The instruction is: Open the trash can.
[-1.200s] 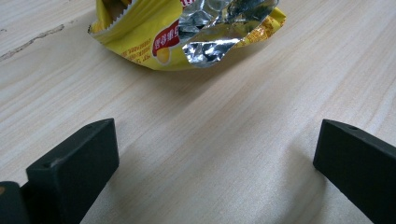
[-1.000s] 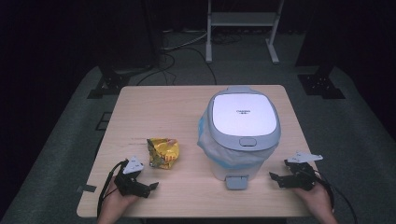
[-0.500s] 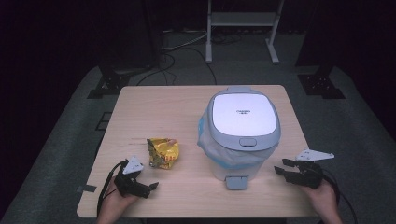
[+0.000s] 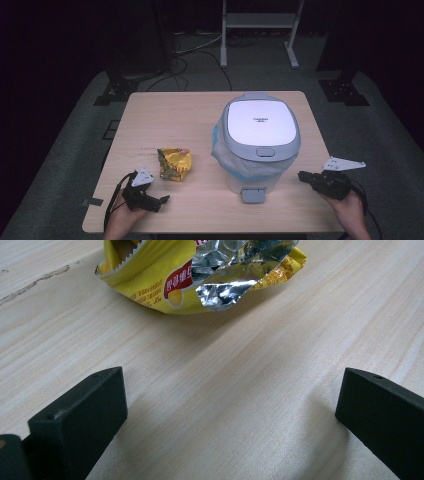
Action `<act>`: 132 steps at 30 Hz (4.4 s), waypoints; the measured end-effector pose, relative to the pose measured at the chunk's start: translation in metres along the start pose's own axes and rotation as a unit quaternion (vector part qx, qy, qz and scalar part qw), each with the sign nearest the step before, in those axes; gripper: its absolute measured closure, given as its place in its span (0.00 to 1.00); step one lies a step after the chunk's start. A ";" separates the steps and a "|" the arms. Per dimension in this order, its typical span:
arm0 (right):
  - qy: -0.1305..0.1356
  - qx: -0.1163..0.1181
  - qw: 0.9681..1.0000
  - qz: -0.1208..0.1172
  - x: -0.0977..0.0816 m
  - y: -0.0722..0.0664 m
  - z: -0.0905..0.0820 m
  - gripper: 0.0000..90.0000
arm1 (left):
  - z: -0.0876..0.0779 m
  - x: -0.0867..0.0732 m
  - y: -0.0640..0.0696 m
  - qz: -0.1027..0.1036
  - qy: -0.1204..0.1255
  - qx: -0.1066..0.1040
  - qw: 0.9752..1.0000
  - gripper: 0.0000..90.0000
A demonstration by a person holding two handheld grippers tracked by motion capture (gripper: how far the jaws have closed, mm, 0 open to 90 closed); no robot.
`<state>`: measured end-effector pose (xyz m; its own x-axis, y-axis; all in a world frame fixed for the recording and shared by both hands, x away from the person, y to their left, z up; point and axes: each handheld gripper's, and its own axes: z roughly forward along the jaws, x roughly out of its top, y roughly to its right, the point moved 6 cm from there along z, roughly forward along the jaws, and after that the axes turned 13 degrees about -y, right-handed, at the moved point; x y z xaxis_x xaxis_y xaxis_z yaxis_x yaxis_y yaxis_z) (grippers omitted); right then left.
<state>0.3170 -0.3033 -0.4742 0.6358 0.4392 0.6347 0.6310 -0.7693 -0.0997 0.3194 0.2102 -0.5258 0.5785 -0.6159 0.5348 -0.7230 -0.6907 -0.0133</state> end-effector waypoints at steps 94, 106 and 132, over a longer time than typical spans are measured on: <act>0.139 0.169 0.964 -0.153 0.151 -0.104 -0.101 1.00 | 0.000 0.000 0.000 0.000 -0.001 0.000 1.000 0.00; 0.129 0.169 0.963 -0.167 0.157 -0.115 -0.092 1.00 | 0.000 0.000 0.000 0.000 -0.001 0.000 1.000 0.00; 0.132 0.162 0.961 -0.179 0.156 -0.120 -0.091 0.95 | 0.000 0.000 0.000 0.000 0.000 0.000 1.000 0.00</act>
<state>0.2998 -0.1849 -0.2938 0.2442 0.4823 0.8413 0.9210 -0.3869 -0.0455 0.3192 0.2103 -0.5259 0.5781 -0.6167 0.5342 -0.7235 -0.6902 -0.0138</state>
